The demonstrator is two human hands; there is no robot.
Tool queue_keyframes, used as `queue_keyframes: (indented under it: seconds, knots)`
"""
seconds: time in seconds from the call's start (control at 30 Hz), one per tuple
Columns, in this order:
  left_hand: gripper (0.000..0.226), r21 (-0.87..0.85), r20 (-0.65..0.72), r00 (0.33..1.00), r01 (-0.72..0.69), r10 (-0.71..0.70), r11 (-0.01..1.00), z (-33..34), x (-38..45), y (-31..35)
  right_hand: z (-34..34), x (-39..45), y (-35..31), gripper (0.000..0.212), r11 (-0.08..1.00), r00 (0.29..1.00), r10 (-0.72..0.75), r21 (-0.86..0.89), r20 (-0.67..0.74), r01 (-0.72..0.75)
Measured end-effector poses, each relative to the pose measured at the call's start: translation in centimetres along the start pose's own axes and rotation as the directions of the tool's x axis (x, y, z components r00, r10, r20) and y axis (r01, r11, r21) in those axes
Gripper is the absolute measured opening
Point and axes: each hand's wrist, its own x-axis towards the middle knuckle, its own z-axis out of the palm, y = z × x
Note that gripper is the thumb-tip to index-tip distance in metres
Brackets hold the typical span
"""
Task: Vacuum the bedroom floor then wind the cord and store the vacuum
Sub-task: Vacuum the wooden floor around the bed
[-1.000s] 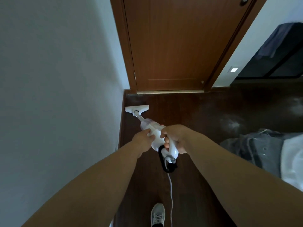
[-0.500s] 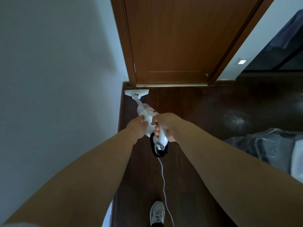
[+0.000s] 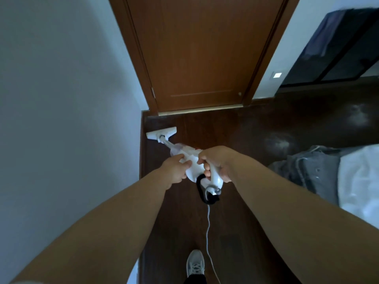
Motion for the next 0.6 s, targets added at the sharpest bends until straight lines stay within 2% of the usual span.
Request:
queue_keyframes:
  seconds: [0.1, 0.23, 0.43, 0.6]
  knots:
    - [0.049, -0.001, 0.033, 0.999, -0.013, 0.014, 1.000, 2.8, -4.1, -0.1, -1.7, -4.0, 2.6, 0.013, 1.000, 1.000, 0.017, -0.011, -0.015, -0.018]
    - [0.049, 0.004, 0.099, 0.995, -0.035, 0.034, 0.999, 7.2, -9.9, -1.5, -3.4, -9.5, 7.3, 0.012, 0.999, 0.998, 0.041, 0.006, -0.047, -0.041]
    - [0.046, 0.090, 0.202, 0.976, -0.105, 0.085, 0.990, 14.7, -18.3, -4.6, -6.1, -17.7, 16.9, 0.011, 0.989, 0.990, 0.078, 0.132, -0.118, -0.062]
    - [0.041, 0.198, 0.274, 0.954, -0.183, 0.125, 0.963, 19.4, -22.0, -5.6, -7.8, -22.2, 21.8, 0.016, 0.964, 0.980, 0.109, 0.257, -0.164, -0.064]
